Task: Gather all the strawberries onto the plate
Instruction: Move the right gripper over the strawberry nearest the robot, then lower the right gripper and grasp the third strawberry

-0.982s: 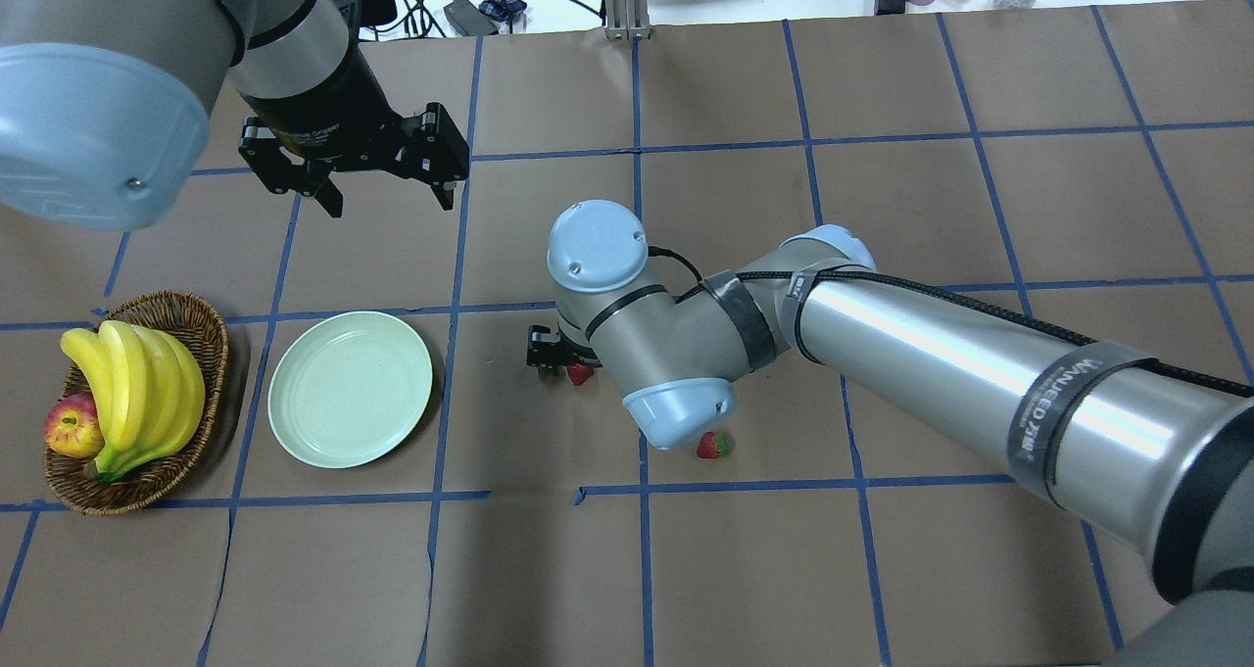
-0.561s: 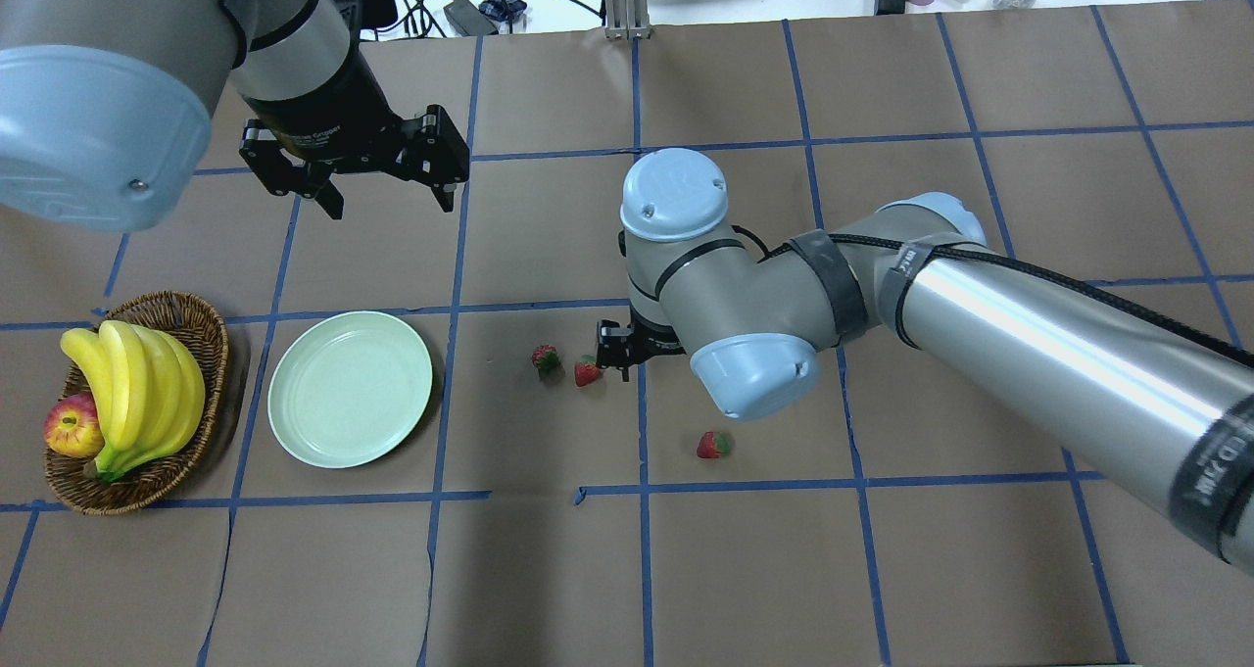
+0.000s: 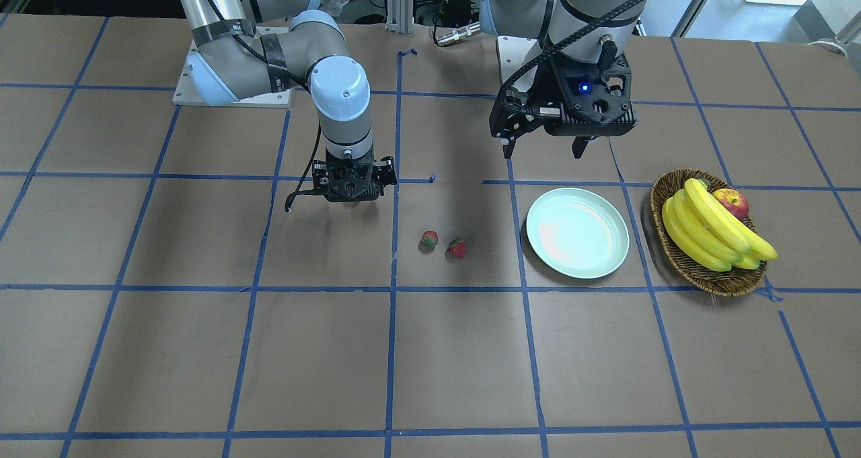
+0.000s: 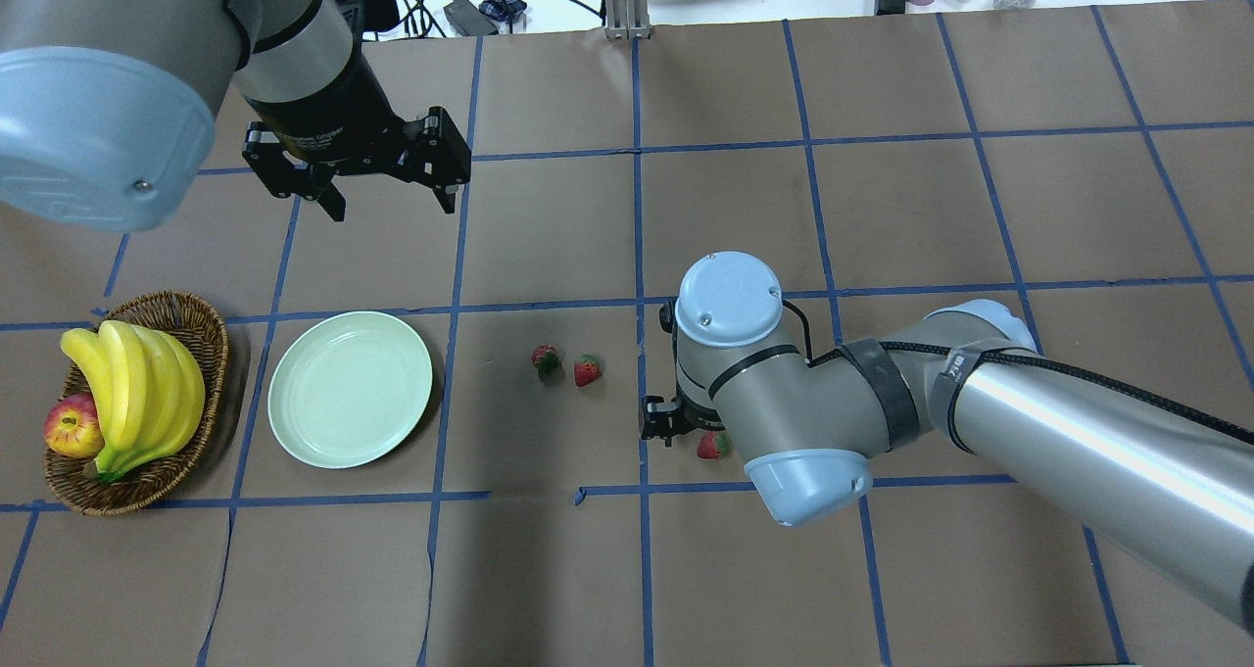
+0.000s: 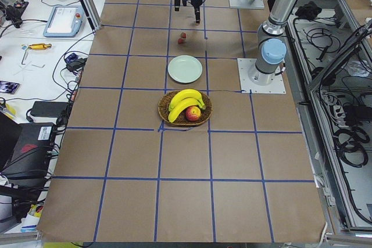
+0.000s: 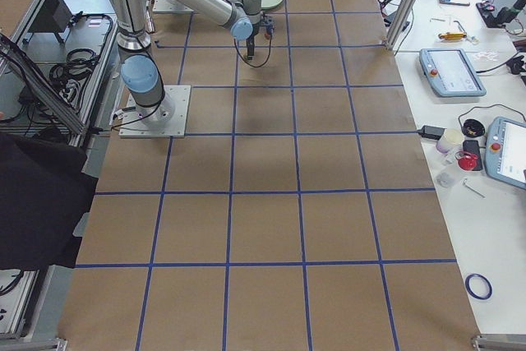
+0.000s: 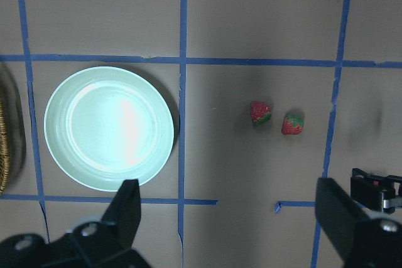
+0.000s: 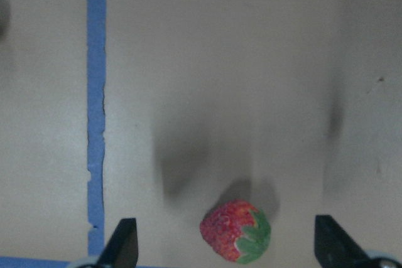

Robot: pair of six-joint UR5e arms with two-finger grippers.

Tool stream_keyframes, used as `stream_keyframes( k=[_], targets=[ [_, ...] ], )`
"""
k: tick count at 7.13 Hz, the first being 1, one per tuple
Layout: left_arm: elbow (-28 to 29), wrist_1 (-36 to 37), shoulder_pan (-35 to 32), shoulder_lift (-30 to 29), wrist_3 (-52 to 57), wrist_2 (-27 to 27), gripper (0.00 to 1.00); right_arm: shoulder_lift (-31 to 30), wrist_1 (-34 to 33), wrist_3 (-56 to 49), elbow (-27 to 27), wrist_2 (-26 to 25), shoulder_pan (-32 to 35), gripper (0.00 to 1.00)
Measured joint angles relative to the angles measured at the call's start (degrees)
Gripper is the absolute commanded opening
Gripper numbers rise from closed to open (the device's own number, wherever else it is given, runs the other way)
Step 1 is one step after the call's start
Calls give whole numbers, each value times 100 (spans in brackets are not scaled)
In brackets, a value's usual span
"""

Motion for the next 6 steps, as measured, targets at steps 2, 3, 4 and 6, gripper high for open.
stream_keyframes(
  k=[2, 3, 4, 6],
  targets=[
    [-3, 0, 0, -9, -1, -7, 100, 30, -163, 42, 210, -2, 4, 99],
    [-1, 0, 0, -8, -1, -7, 100, 35, -196, 62, 290, -1, 7, 78],
    [1, 0, 0, -5, -1, -4, 100, 40, -210, 58, 323, 7, 10, 44],
    [2, 0, 0, -4, -1, -3, 100, 57, -239, 3, 283, 14, 13, 33]
  ],
)
